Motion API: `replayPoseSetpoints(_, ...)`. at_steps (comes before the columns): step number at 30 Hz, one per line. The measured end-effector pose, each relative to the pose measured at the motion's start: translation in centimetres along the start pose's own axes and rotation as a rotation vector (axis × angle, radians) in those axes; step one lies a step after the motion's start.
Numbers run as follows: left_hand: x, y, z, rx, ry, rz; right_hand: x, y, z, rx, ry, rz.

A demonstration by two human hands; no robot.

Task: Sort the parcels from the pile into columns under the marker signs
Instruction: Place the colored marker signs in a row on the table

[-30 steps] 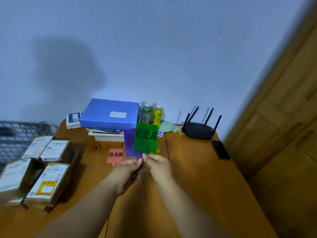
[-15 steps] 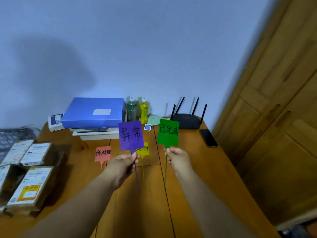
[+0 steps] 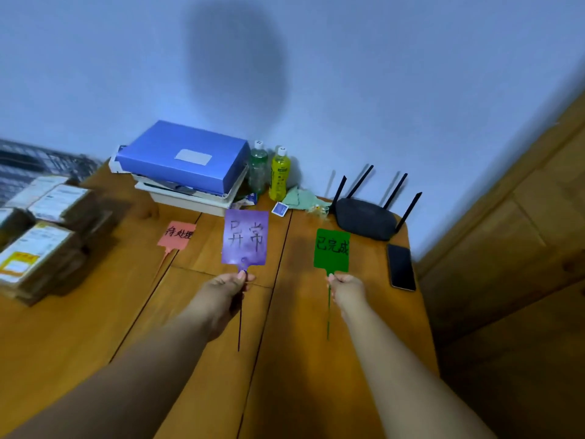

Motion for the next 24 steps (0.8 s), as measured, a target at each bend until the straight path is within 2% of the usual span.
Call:
replayPoseSetpoints(7,-2.3,-0.2,-1.8,-0.093,-0.015,0.115,-5.2,2.6,4.0,0.090,0.095,-0.078)
replayPoseSetpoints(15,-4.4,0.5,-3.6,-0.049,-0.077,0.062,-8.6,6.8,8.0,0.178,0.218,-0.086)
replayPoseSetpoints(24,-4.6,0.5,-3.1,-0.098,-0.102,0.022,-9.0,7.6,8.5,0.490,0.270,-0.133)
Point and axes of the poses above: each hand's wrist, its own x-axis away from the middle knuckle, its own y-axis out of the palm, z = x × y, the point moved 8 cm from there along -x, towards the middle knuckle, and after that the axes turned 9 degrees about -y, right-handed, at the moved point
